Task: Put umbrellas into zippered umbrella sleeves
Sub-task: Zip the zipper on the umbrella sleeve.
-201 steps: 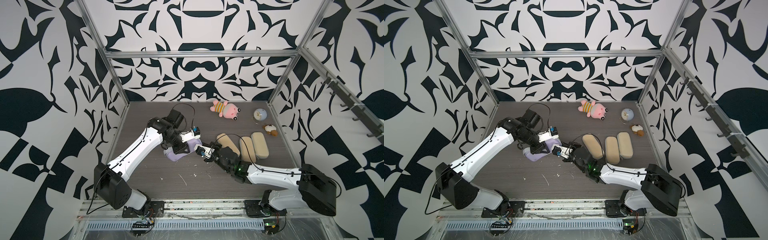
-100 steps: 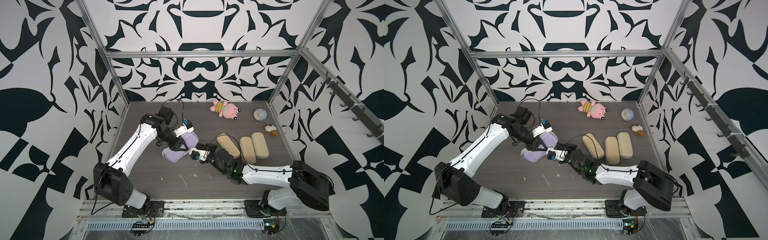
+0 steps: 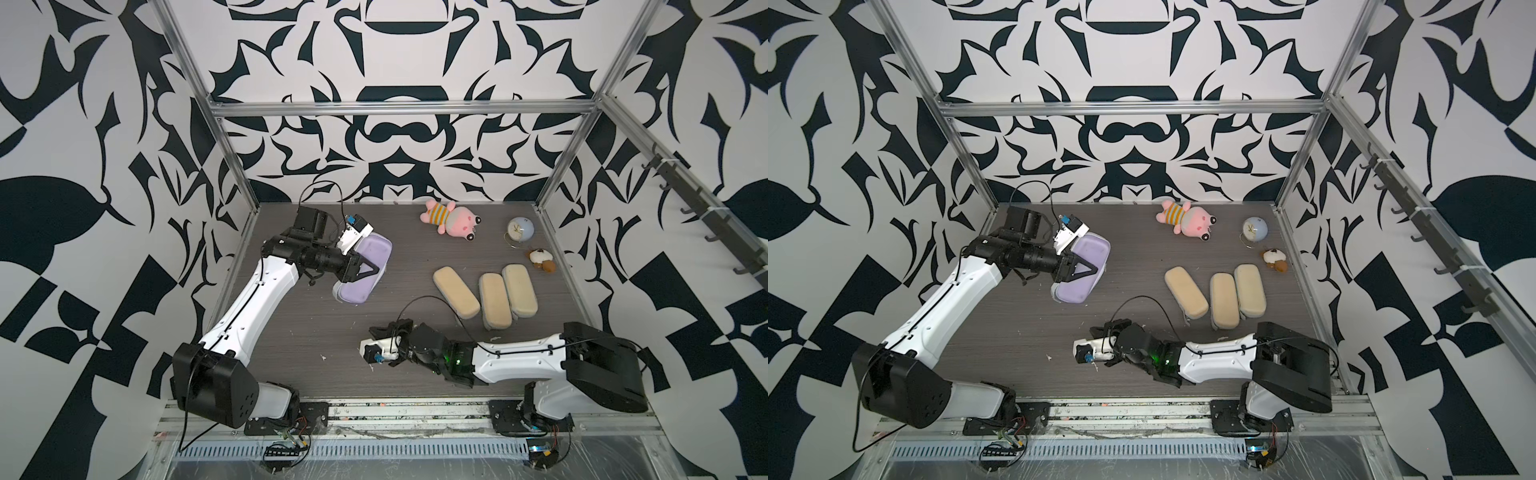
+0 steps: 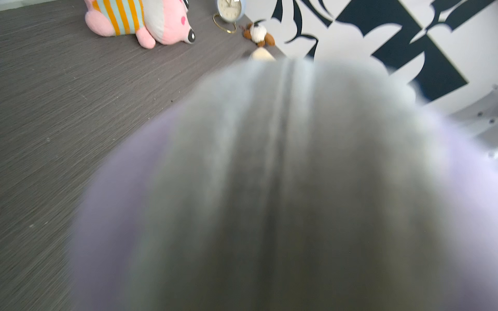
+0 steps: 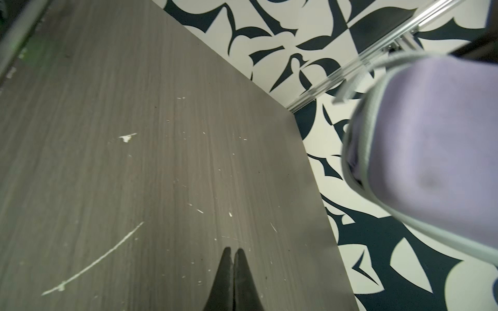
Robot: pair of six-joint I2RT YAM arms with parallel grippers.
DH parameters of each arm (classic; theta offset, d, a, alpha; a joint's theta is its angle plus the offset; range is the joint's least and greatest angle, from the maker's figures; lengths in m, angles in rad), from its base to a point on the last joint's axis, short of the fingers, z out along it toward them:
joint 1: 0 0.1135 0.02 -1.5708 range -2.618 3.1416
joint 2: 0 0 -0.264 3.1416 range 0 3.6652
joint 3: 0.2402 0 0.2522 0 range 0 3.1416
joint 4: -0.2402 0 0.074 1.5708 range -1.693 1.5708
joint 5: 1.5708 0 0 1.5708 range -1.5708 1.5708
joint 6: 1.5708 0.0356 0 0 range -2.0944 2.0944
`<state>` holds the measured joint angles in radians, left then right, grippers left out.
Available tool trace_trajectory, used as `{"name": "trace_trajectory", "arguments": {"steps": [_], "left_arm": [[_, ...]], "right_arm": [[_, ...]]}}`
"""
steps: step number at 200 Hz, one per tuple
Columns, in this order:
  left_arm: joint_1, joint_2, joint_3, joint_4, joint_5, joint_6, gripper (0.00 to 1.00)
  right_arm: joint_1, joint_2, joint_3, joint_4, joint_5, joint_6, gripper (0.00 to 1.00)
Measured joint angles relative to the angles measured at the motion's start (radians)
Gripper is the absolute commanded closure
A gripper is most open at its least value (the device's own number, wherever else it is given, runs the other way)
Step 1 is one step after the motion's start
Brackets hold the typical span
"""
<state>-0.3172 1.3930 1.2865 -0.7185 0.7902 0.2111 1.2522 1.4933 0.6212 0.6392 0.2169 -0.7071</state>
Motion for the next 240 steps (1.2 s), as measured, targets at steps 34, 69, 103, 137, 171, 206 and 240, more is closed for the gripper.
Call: {"name": "trace_trajectory", "arguments": {"steps": [34,69,103,137,171,206,240], "left_arm": [[0.001,0.0,-0.019,0.061,0.043,-0.04,1.0],[-0.013,0.022,0.0,-0.017,0.028,-0.008,1.0],[-0.039,0.072,0.039,-0.106,-0.003,-0.003,1.0],[-0.061,0.088,0.043,-0.138,-0.01,-0.01,1.0],[-0.074,0.09,0.058,-0.146,-0.016,-0.014,1.0],[-0.083,0.09,0.064,-0.147,-0.016,-0.017,1.0],[-0.089,0.091,0.064,-0.148,-0.016,-0.021,1.0]], "right_arm": [[-0.074,-0.045,0.0,-0.014,-0.004,0.124,0.73],[-0.233,-0.18,-0.033,0.01,0.018,0.246,0.57],[-0.306,-0.2,-0.034,0.031,0.006,0.342,0.56],[-0.322,-0.134,0.006,0.03,-0.046,0.366,0.59],[-0.33,-0.091,0.039,0.031,-0.08,0.373,0.61],[-0.33,-0.068,0.066,0.039,-0.093,0.391,0.62],[-0.33,-0.067,0.073,0.046,-0.093,0.4,0.68]]}}
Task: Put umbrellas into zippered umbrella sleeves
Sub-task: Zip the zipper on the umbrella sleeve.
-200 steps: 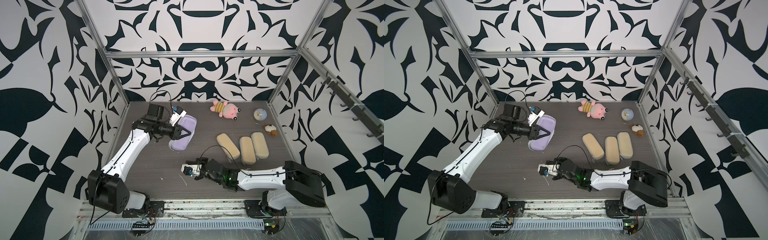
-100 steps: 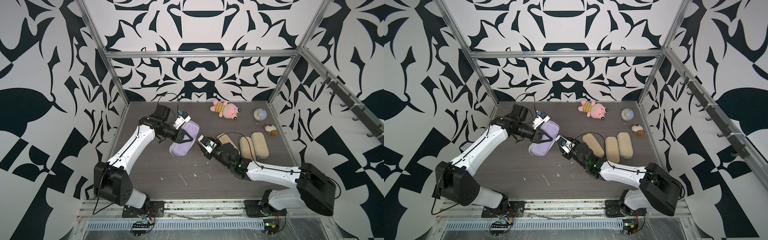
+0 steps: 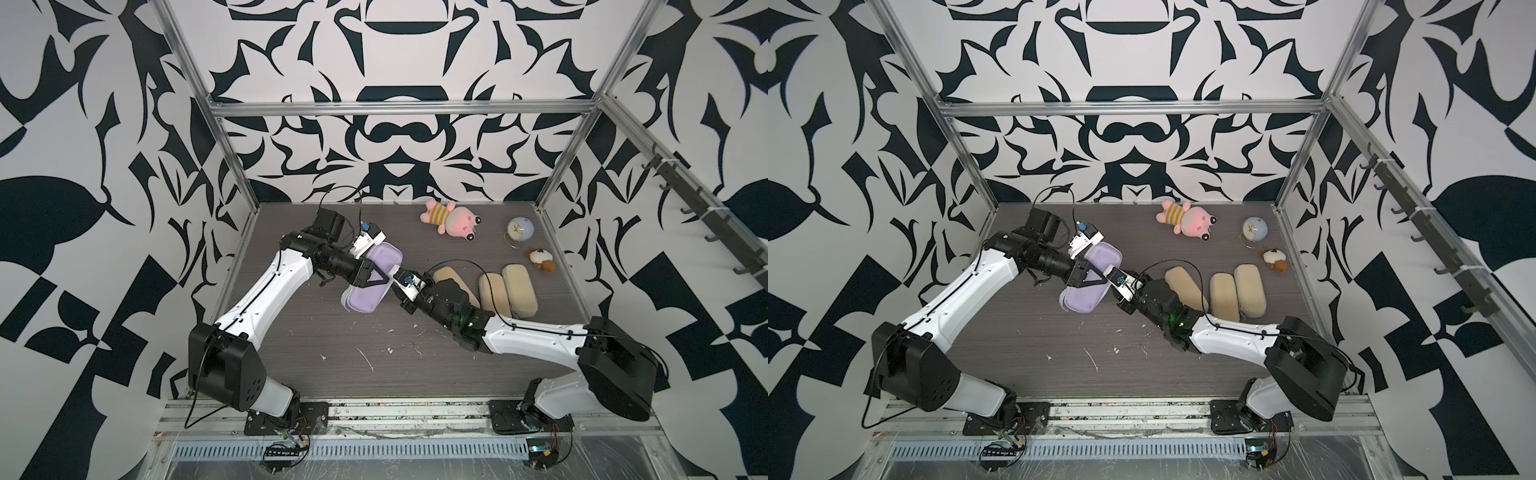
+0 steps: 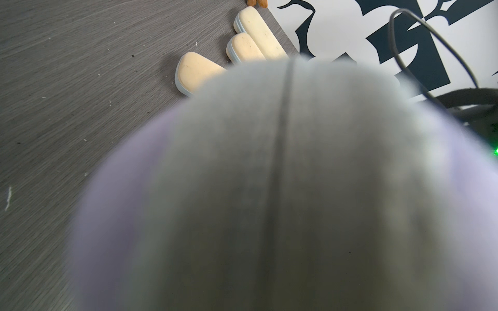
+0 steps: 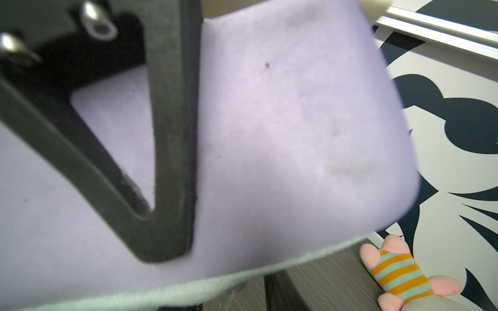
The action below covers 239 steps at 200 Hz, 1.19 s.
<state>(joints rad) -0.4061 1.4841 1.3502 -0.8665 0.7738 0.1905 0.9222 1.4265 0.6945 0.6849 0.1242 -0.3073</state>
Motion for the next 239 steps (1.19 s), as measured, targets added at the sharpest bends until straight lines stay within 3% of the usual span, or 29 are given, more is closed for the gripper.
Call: {"name": "trace_trajectory", "arguments": {"steps": [37,50,70,94,157,200,239], "left_arm": [[-0.002,0.0,0.0,0.001,0.001,-0.004,1.0],[-0.004,0.001,0.0,0.002,0.001,-0.005,1.0],[-0.006,0.003,0.0,0.002,0.0,-0.008,1.0],[0.002,0.004,0.0,-0.003,0.0,-0.012,0.91],[0.049,0.004,-0.016,0.043,0.126,-0.125,1.0],[0.075,-0.003,-0.073,0.112,0.124,-0.253,1.0],[0.097,-0.061,-0.256,0.4,0.026,-0.497,1.0]], "right_arm": [[-0.006,0.0,0.01,-0.006,-0.008,0.008,0.86],[-0.006,0.002,0.01,-0.008,-0.016,0.01,1.0],[-0.007,0.003,0.011,-0.014,-0.024,0.003,1.0],[-0.004,0.002,0.011,-0.035,-0.036,-0.049,1.0],[0.146,-0.048,-0.019,-0.136,-0.09,-0.185,1.0],[0.211,-0.008,-0.001,-0.139,-0.071,-0.125,1.0],[0.213,0.074,0.013,-0.11,-0.037,0.026,1.0]]}}
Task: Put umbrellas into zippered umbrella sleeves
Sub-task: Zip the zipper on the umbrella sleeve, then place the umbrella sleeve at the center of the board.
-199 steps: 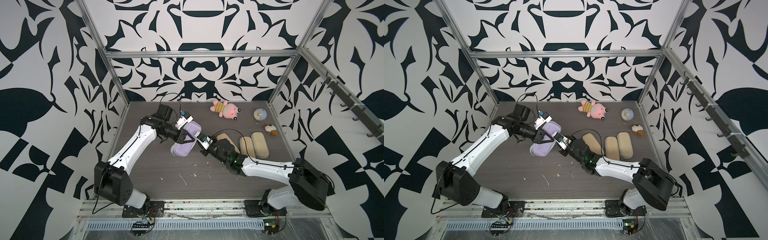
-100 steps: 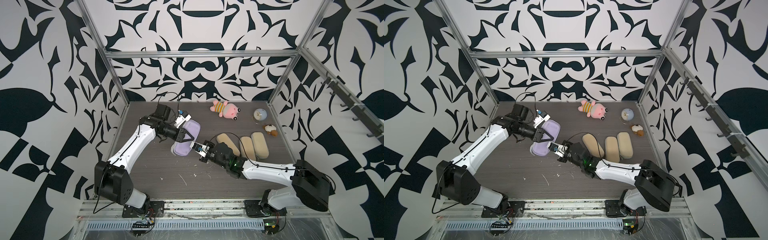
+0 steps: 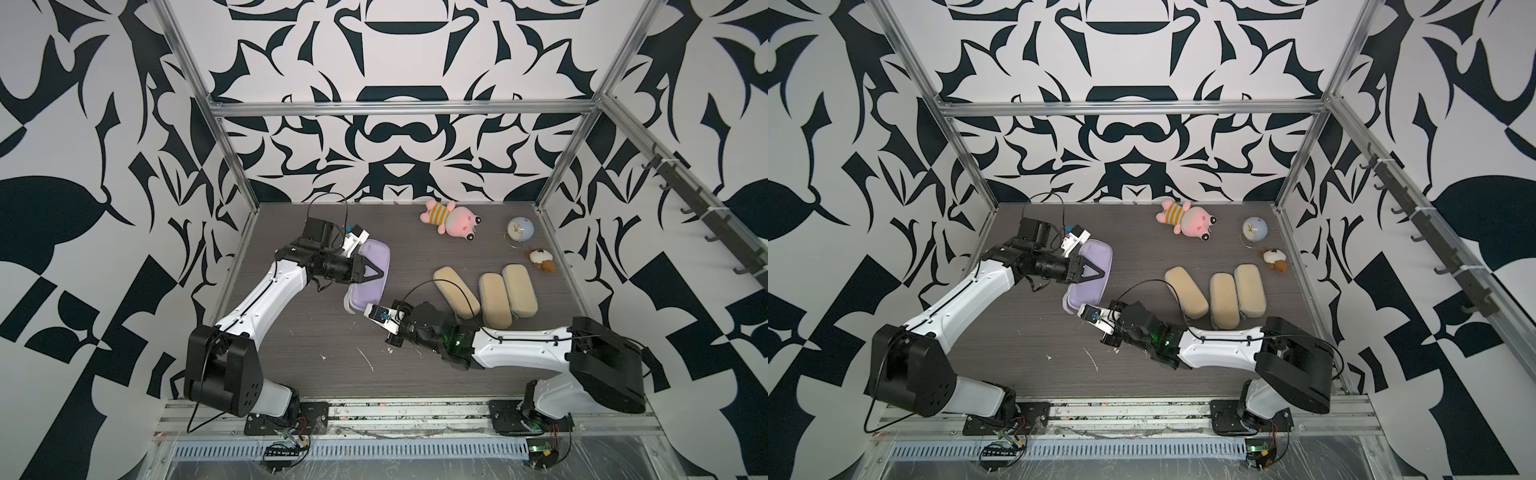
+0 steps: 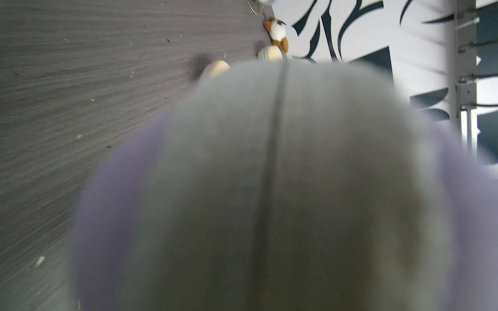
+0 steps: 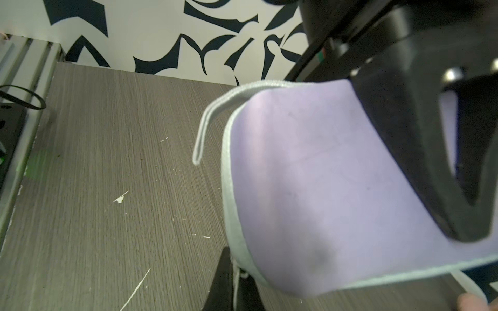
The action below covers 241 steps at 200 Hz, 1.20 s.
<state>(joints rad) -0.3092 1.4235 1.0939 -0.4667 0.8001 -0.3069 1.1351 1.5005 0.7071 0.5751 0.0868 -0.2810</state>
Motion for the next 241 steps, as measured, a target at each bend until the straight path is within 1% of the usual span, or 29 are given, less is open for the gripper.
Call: {"name": "trace_trajectory", "arguments": {"steps": [22,40,62,76,95,110,119,126,132,141,150,157,165,180,194,200,208,214,221,226,233,241], "left_arm": [[-0.001,-0.058,-0.151,0.241,-0.094,-0.156,1.0],[-0.025,-0.085,-0.242,0.399,-0.191,-0.246,1.0],[-0.102,-0.091,-0.315,0.587,-0.346,-0.308,1.0],[-0.148,-0.089,-0.347,0.688,-0.426,-0.336,1.0],[-0.176,-0.07,-0.369,0.798,-0.488,-0.38,1.0],[-0.182,-0.042,-0.382,0.867,-0.505,-0.424,1.0],[-0.185,-0.025,-0.386,0.887,-0.51,-0.45,1.0],[-0.187,-0.015,-0.389,0.893,-0.52,-0.463,1.0],[-0.187,-0.008,-0.391,0.893,-0.534,-0.468,0.98],[-0.185,-0.003,-0.396,0.885,-0.545,-0.475,0.95],[-0.181,-0.001,-0.404,0.869,-0.545,-0.485,0.92],[-0.18,0.006,-0.412,0.867,-0.541,-0.501,0.9],[-0.186,0.025,-0.421,0.869,-0.532,-0.528,0.89],[-0.227,0.094,-0.427,0.879,-0.52,-0.574,0.86],[-0.301,0.182,-0.427,0.878,-0.511,-0.62,0.81],[-0.327,0.217,-0.427,0.879,-0.506,-0.641,0.8],[-0.357,0.257,-0.427,0.88,-0.495,-0.668,0.78],[-0.375,0.286,-0.427,0.881,-0.485,-0.691,0.76],[-0.381,0.309,-0.425,0.887,-0.465,-0.727,0.7],[-0.382,0.318,-0.421,0.889,-0.455,-0.743,0.63],[-0.38,0.324,-0.406,0.871,-0.455,-0.758,0.48],[-0.376,0.327,-0.384,0.84,-0.457,-0.762,0.34]], "right_arm": [[0.0,0.035,0.009,-0.01,0.025,0.109,1.0],[0.0,0.063,0.027,-0.029,0.042,0.202,1.0],[0.0,0.082,0.053,-0.049,0.054,0.306,1.0],[0.0,0.086,0.073,-0.054,0.058,0.36,1.0],[-0.004,0.086,0.085,-0.063,0.095,0.418,1.0],[-0.011,0.087,0.087,-0.072,0.118,0.46,1.0],[-0.019,0.086,0.089,-0.09,0.12,0.491,0.85],[-0.025,0.082,0.091,-0.109,0.105,0.517,0.75],[-0.027,0.073,0.092,-0.115,0.077,0.526,0.66],[-0.035,0.029,0.091,-0.144,0.046,0.572,0.59],[-0.047,-0.037,0.082,-0.181,0.015,0.592,0.56],[-0.075,-0.111,0.068,-0.214,-0.007,0.614,0.54],[-0.132,-0.196,0.05,-0.253,-0.022,0.635,0.53],[-0.294,-0.339,0.027,-0.331,-0.039,0.673,0.53],[-0.43,-0.399,0.025,-0.389,-0.04,0.691,0.53],[-0.471,-0.407,0.025,-0.41,-0.042,0.694,0.53],[-0.499,-0.406,0.027,-0.44,-0.044,0.695,0.53],[-0.51,-0.398,0.03,-0.463,-0.048,0.697,0.53],[-0.516,-0.383,0.032,-0.488,-0.053,0.697,0.53],[-0.517,-0.371,0.034,-0.504,-0.059,0.697,0.53],[-0.517,-0.357,0.035,-0.52,-0.066,0.697,0.53],[-0.517,-0.343,0.036,-0.534,-0.074,0.697,0.53]]}}
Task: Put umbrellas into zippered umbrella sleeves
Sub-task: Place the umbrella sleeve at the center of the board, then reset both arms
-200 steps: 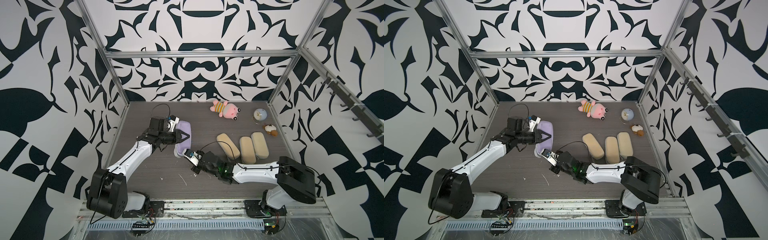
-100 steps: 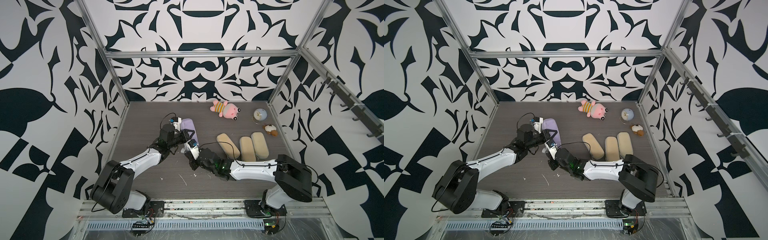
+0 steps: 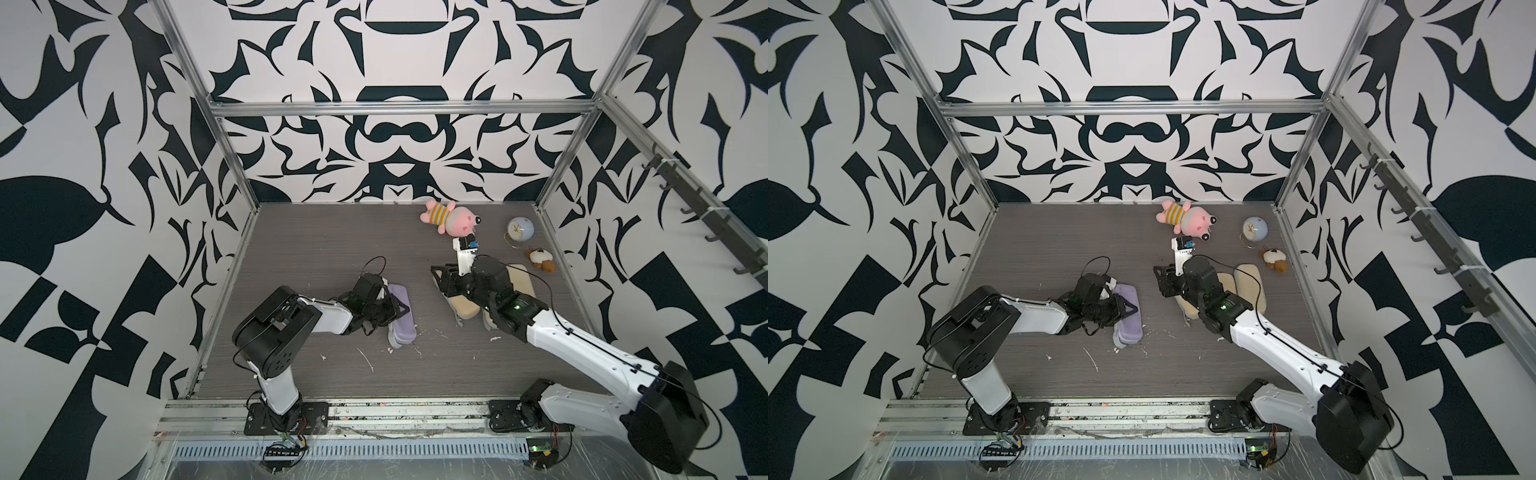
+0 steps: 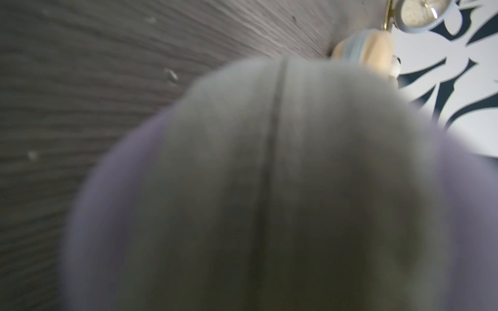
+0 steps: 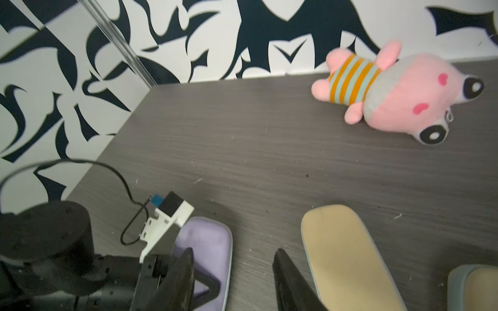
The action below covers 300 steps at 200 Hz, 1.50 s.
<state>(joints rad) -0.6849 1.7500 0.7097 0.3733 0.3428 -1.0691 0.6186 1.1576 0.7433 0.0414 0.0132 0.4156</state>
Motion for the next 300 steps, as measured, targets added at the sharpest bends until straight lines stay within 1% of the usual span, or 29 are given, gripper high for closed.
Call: {"name": "trace_trajectory", "arguments": {"steps": [2,5,8,9,11,13,33,55,89,105,124,146,160,170,183,197,207,223,232,245,250,254,257,258,260,271,285,293,300], "left_arm": [[0.002,0.0,0.008,-0.005,0.002,-0.002,0.31],[0.004,-0.001,0.021,-0.024,-0.001,0.002,0.24],[0.006,-0.003,0.035,-0.043,-0.002,0.003,0.12],[0.007,-0.003,0.038,-0.047,-0.002,0.002,0.1],[0.009,-0.005,0.049,-0.064,-0.008,0.005,0.03],[0.011,-0.009,0.061,-0.084,-0.011,0.017,0.0],[0.037,-0.055,0.129,-0.272,-0.068,0.067,0.01],[0.072,-0.129,0.145,-0.471,-0.13,0.14,0.01],[0.098,-0.282,0.167,-0.702,-0.237,0.257,0.01],[0.098,-0.388,0.198,-0.767,-0.342,0.347,0.01],[0.1,-0.555,0.174,-0.74,-0.52,0.49,0.01],[0.132,-0.762,0.011,-0.551,-0.78,0.697,0.01],[0.214,-0.837,-0.115,-0.438,-0.913,0.783,0.01],[0.299,-0.862,-0.2,-0.361,-0.967,0.818,0.01],[0.404,-0.874,-0.304,-0.274,-1.004,0.854,0.01],[0.509,-0.872,-0.407,-0.157,-0.99,0.872,0.01],[0.59,-0.845,-0.469,-0.058,-0.934,0.868,0.01],[0.711,-0.733,-0.532,0.113,-0.824,0.84,0.01],[0.754,-0.653,-0.547,0.208,-0.77,0.829,0.01],[0.776,-0.546,-0.544,0.31,-0.685,0.84,0.01],[0.777,-0.513,-0.533,0.329,-0.655,0.85,0.01],[0.777,-0.488,-0.522,0.346,-0.634,0.857,0.01],[0.778,-0.472,-0.513,0.359,-0.621,0.861,0.01],[0.778,-0.468,-0.51,0.362,-0.618,0.862,0.01],[0.779,-0.451,-0.501,0.373,-0.608,0.866,0.01],[0.779,-0.386,-0.456,0.417,-0.573,0.88,0.01],[0.781,-0.285,-0.402,0.5,-0.536,0.888,0.01],[0.782,-0.228,-0.388,0.561,-0.527,0.895,0.01],[0.782,-0.204,-0.383,0.565,-0.523,0.894,0.01]], "right_arm": [[0.0,0.003,0.0,-0.003,-0.002,0.0,0.53],[0.0,0.006,0.0,-0.008,-0.004,0.0,0.53],[0.0,0.009,0.0,-0.014,-0.006,0.0,0.53],[0.0,0.009,0.0,-0.016,-0.007,0.0,0.53],[0.0,0.009,0.001,-0.02,-0.009,-0.001,0.53],[0.0,0.009,0.001,-0.025,-0.01,-0.002,0.53],[-0.003,-0.003,0.011,-0.069,-0.009,-0.023,0.52],[-0.041,-0.046,0.024,-0.135,-0.012,-0.062,0.52],[-0.202,-0.109,0.049,-0.237,-0.005,-0.115,0.5],[-0.288,-0.145,0.044,-0.261,0.043,-0.138,0.48],[-0.385,-0.196,-0.022,-0.193,0.15,-0.18,0.47],[-0.491,-0.195,-0.135,-0.095,0.255,-0.215,0.47],[-0.524,-0.151,-0.204,-0.024,0.322,-0.237,0.47],[-0.526,-0.115,-0.256,0.045,0.356,-0.248,0.47],[-0.526,-0.058,-0.315,0.15,0.382,-0.259,0.47],[-0.526,0.008,-0.358,0.257,0.388,-0.277,0.45],[-0.526,0.053,-0.373,0.323,0.385,-0.288,0.44],[-0.527,0.111,-0.385,0.427,0.37,-0.308,0.43],[-0.526,0.134,-0.386,0.469,0.355,-0.319,0.4],[-0.526,0.159,-0.388,0.535,0.332,-0.338,0.37],[-0.526,0.171,-0.391,0.568,0.323,-0.344,0.33],[-0.526,0.18,-0.395,0.591,0.317,-0.344,0.27],[-0.526,0.189,-0.399,0.618,0.312,-0.352,0.08],[-0.526,0.192,-0.401,0.623,0.311,-0.352,0.04],[-0.526,0.201,-0.404,0.641,0.306,-0.346,0.02],[-0.526,0.25,-0.426,0.733,0.284,-0.364,0.01],[-0.52,0.365,-0.444,0.852,0.251,-0.381,0.0],[-0.51,0.397,-0.435,0.869,0.251,-0.376,0.0],[-0.507,0.399,-0.423,0.869,0.254,-0.378,0.0]]}}
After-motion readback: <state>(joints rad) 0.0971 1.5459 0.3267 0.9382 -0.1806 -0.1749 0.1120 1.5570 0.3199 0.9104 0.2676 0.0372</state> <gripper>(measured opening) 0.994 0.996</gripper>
